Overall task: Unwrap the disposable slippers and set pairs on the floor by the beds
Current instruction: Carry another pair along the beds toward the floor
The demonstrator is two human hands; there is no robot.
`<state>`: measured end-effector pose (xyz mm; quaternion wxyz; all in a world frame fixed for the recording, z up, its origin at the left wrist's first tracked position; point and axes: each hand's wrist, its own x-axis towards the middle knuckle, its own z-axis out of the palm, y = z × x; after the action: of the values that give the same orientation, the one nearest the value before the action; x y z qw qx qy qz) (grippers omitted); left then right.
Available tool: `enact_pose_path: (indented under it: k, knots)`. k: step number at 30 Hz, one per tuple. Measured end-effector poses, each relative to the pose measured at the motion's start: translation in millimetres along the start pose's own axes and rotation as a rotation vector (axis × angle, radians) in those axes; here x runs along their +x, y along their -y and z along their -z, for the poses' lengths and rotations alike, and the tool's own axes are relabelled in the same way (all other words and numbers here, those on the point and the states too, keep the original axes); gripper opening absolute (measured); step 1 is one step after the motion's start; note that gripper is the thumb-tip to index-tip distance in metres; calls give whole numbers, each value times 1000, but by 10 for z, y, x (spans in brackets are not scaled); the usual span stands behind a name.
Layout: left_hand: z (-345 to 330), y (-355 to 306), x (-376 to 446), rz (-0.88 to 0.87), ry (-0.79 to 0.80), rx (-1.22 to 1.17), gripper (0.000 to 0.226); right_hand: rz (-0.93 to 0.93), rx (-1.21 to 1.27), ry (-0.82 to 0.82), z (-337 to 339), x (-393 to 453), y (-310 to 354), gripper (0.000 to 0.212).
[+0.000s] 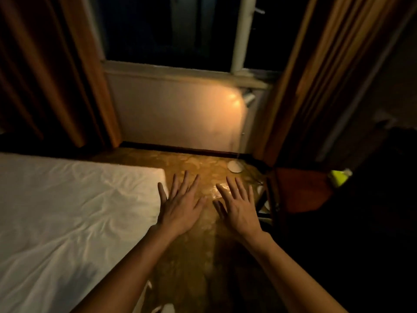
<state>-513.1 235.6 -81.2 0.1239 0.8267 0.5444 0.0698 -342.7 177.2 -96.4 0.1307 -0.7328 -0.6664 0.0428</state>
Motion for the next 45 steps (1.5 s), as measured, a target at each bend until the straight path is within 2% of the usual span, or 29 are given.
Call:
enact_pose_path:
  k: [2,6,11,15,19,22,24,28,30,34,38,42,45]
  knots:
    - [-66,-237,503,-113,27,-16,68,-102,-10,-33,54,220,-300,74]
    - [-115,-751,1367,-360,72,-36,69,-312,-35,-129,244,547,-835,63]
    - [-97,-1828,2098,-677,124,-27,69,-556,-90,-282,798,591,-1515,58]
    - [-103,-2884,2346,-922,149,-53,65,-732,-144,-373,1305,341,-2079,58]
    - [-34,-4002,2445,-1155,83,-83,70,-879,-224,-562,1904,-21,-2703,63]
    - [58,-4772,2447,-1267,73,-152,77,-959,-290,-650,2331,-256,-3149,64]
    - [109,-5186,2426,-1329,66,-175,73,-998,-321,-699,2542,-360,-3375,64]
    - [126,-5804,2440,-1422,93,-161,66,-1099,-284,-733,2769,-451,-3683,61]
    - [136,-6056,2435,-1458,177,-219,65,-1132,-221,-763,2863,-461,-3797,60]
    - [146,-6555,2474,-1362,374,-413,54,-1277,-39,-806,3113,-458,-4022,55]
    - [129,-6889,2577,-1241,419,-224,29,-1489,136,-781,3205,-336,-4212,30]
    - [110,-7090,2702,-1216,519,-64,44,-1592,181,-827,3250,-280,-4371,43]
    - [80,-7131,2760,-1230,548,-38,44,-1646,205,-847,3262,-232,-4420,42]
